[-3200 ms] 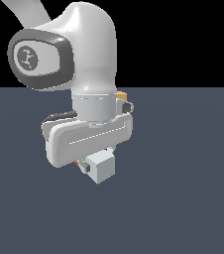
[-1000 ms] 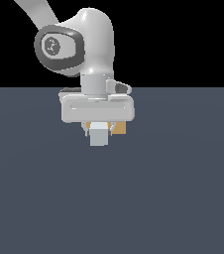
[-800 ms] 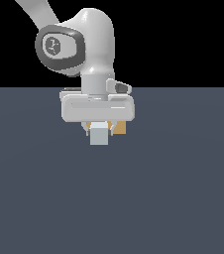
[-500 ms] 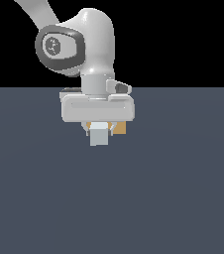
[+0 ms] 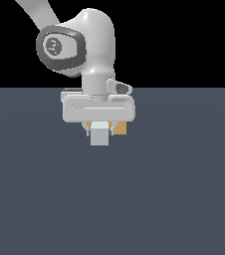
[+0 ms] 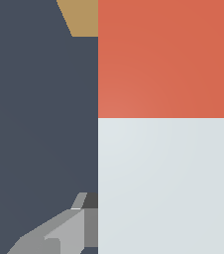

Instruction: Insert the peg into the horizontal hole in a box.

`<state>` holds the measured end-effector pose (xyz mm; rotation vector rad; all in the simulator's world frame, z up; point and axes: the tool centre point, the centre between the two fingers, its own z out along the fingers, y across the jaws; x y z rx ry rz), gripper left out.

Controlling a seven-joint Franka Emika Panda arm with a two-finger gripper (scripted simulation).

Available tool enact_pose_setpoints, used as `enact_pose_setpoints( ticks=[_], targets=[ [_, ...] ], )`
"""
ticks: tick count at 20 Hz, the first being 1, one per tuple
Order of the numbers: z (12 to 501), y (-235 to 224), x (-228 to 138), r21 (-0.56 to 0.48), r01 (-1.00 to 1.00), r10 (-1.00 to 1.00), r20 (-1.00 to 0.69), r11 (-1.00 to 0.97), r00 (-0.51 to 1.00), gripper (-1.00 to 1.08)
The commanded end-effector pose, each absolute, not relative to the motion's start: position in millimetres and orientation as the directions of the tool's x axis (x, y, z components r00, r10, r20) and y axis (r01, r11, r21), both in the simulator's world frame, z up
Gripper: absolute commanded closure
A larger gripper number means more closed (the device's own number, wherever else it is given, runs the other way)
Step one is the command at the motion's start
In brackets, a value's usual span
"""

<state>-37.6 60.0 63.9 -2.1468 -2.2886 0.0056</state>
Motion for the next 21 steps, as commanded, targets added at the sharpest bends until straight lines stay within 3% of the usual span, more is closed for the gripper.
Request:
enact_pose_setpoints(
  ticks=[1,13,21],
  targets=[
    [66.0,67.2,-37.0,-0.001,0.998,0.998,0.001,0.065,-0.065,1.08],
    [67.8,142.7,-41.7,0.003,0.998,0.998,0.001,0.065,-0.065,1.08],
    [68.1,150.9,-40.5,0.004,0.998,0.998,0.001,0.065,-0.065,1.08]
  ],
)
